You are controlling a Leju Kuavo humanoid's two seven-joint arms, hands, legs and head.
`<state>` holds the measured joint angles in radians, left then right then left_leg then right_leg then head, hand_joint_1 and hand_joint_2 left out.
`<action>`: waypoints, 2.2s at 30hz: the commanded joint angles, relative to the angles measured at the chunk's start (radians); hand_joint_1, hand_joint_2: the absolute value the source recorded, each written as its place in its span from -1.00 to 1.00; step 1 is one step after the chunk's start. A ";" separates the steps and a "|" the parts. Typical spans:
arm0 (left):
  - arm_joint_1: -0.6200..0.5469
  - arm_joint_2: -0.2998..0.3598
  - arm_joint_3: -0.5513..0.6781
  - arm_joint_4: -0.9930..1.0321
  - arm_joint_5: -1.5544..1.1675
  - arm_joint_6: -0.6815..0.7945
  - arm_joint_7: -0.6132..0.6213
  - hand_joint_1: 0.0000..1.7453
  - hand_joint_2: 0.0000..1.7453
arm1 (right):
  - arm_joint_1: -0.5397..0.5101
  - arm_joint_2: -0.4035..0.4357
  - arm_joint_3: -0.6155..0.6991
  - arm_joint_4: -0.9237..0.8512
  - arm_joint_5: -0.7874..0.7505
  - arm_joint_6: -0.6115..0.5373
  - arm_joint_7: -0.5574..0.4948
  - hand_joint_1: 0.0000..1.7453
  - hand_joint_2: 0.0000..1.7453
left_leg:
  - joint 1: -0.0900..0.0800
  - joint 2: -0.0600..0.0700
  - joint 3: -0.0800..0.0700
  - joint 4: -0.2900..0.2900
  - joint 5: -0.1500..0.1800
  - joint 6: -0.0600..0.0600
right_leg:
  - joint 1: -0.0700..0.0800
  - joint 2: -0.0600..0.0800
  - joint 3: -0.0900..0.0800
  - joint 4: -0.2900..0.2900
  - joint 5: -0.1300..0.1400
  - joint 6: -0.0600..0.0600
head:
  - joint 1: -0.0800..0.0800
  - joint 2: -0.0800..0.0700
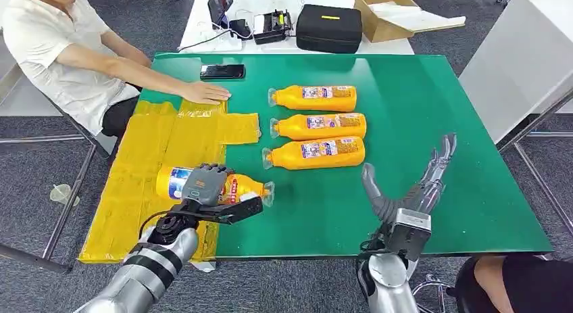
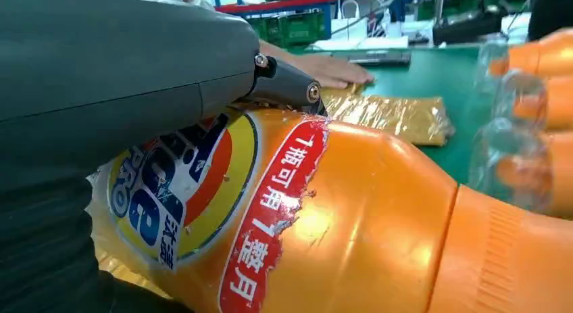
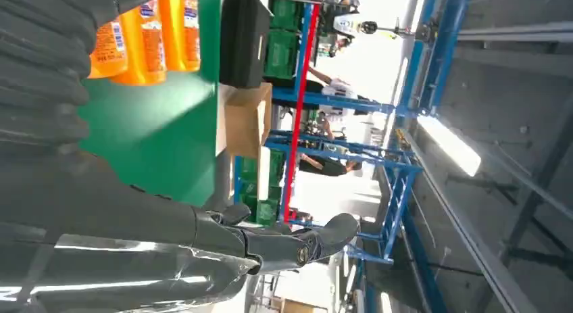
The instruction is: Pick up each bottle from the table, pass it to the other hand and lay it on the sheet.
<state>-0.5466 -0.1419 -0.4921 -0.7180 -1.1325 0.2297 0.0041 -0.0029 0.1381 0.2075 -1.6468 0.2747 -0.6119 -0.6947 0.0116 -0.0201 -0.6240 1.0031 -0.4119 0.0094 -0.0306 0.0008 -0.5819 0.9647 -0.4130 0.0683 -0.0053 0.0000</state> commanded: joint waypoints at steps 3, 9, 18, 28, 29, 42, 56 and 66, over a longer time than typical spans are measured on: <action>-0.121 -0.026 -0.013 0.202 -0.001 -0.015 0.046 1.00 1.00 | -0.042 -0.026 0.014 0.127 -0.001 -0.036 -0.003 -1.00 1.00 | 0.001 0.001 0.003 0.001 -0.001 0.000 | 0.001 0.000 0.003 0.000 -0.001 -0.003 | 0.000 0.000; -0.116 -0.025 0.034 0.207 0.048 -0.002 0.023 1.00 1.00 | -0.050 -0.021 0.012 0.151 -0.005 -0.018 -0.003 -1.00 1.00 | 0.001 0.002 0.002 0.000 -0.001 0.000 | 0.001 0.001 0.002 -0.001 0.000 -0.002 | 0.000 0.000; -0.116 -0.025 0.034 0.207 0.048 -0.002 0.023 1.00 1.00 | -0.050 -0.021 0.012 0.151 -0.005 -0.018 -0.003 -1.00 1.00 | 0.000 0.002 0.002 0.000 -0.001 0.000 | 0.001 0.001 0.002 0.000 0.000 -0.002 | 0.000 0.000; -0.091 -0.017 0.095 0.207 0.133 -0.014 -0.049 -0.62 1.00 | -0.056 -0.020 0.019 0.176 -0.013 -0.008 -0.003 -1.00 1.00 | 0.000 0.003 0.004 0.000 -0.002 0.000 | 0.001 0.002 0.004 -0.001 -0.001 -0.003 | 0.000 0.000; -0.095 -0.015 0.092 0.219 0.133 -0.029 -0.050 -0.58 1.00 | -0.056 -0.022 0.019 0.182 -0.016 -0.007 -0.003 -1.00 1.00 | 0.000 0.003 0.003 0.000 -0.001 0.000 | 0.001 0.002 0.003 -0.001 0.000 -0.002 | 0.000 0.000; -0.107 0.003 0.055 0.262 0.129 -0.130 -0.082 -1.00 1.00 | -0.051 -0.033 0.015 0.189 -0.035 -0.016 -0.003 -1.00 1.00 | 0.001 0.005 0.007 0.000 -0.003 0.000 | 0.002 0.003 0.007 -0.001 -0.001 -0.005 | 0.000 0.000; -0.081 -0.002 0.065 0.222 0.165 -0.089 -0.130 -1.00 1.00 | -0.050 -0.042 0.020 0.193 -0.036 -0.026 -0.003 -1.00 1.00 | 0.000 0.002 0.004 -0.001 -0.001 0.000 | 0.000 0.001 0.005 -0.001 0.000 -0.002 | 0.000 0.000; -0.037 -0.019 0.075 0.087 0.171 0.109 -0.168 -1.00 1.00 | -0.047 -0.043 0.025 0.186 -0.031 -0.032 -0.003 -1.00 1.00 | 0.000 0.004 0.006 0.000 -0.002 0.000 | 0.001 0.002 0.007 -0.001 -0.001 -0.004 | 0.000 0.000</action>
<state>-0.6271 -0.1526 -0.4227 -0.5298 -0.9640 0.1575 -0.1300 -0.0254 0.1175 0.2068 -1.5042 0.2430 -0.6020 -0.6958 0.0116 -0.0205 -0.6220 1.0030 -0.4118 0.0094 -0.0306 0.0006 -0.5791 0.9649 -0.4130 0.0683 -0.0053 0.0000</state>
